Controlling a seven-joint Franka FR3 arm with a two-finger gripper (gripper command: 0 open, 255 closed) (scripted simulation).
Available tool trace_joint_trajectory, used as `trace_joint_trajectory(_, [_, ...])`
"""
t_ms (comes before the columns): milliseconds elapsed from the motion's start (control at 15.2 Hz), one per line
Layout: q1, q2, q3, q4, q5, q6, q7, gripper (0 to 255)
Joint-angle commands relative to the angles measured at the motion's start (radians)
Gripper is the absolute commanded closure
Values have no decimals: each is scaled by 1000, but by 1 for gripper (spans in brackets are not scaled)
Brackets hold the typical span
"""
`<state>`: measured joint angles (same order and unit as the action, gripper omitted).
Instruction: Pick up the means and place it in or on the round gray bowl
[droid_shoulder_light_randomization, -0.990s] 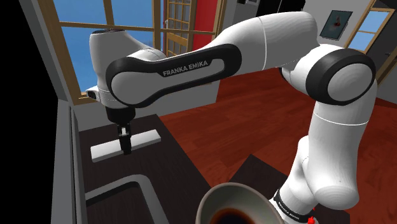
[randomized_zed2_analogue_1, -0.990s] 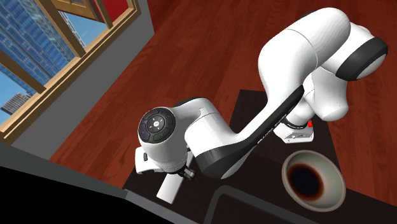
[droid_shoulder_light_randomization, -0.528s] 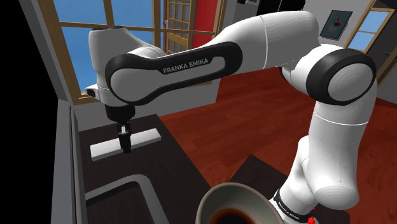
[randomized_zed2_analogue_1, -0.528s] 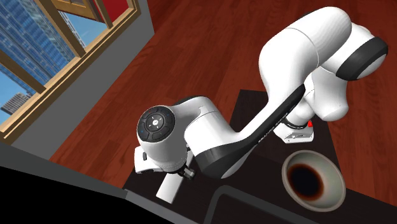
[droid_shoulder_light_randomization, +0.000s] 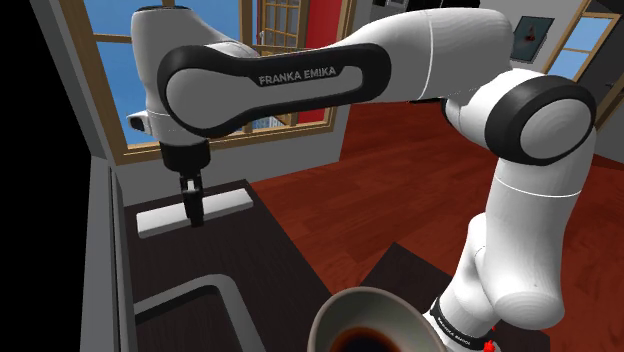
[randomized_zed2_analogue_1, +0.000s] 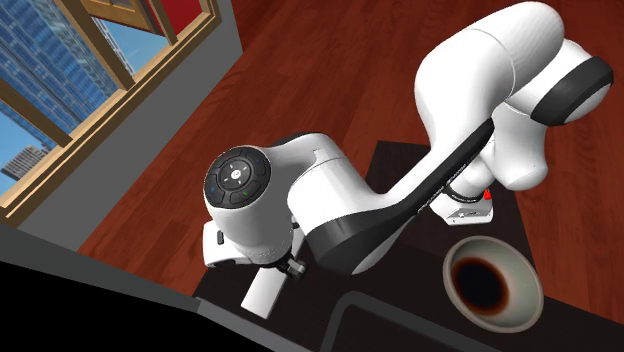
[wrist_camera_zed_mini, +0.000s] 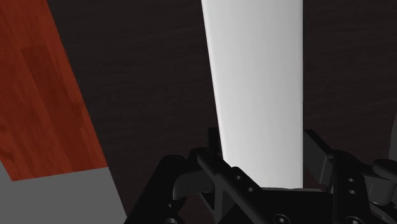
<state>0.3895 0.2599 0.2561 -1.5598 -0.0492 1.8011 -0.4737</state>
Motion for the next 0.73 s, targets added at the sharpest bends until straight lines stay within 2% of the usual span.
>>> trace_joint_trajectory(0, [-1, -2, 0, 27, 1, -29, -2, 255])
trace_joint_trajectory(660, [6, 12, 2, 181, -2, -169, 0, 255])
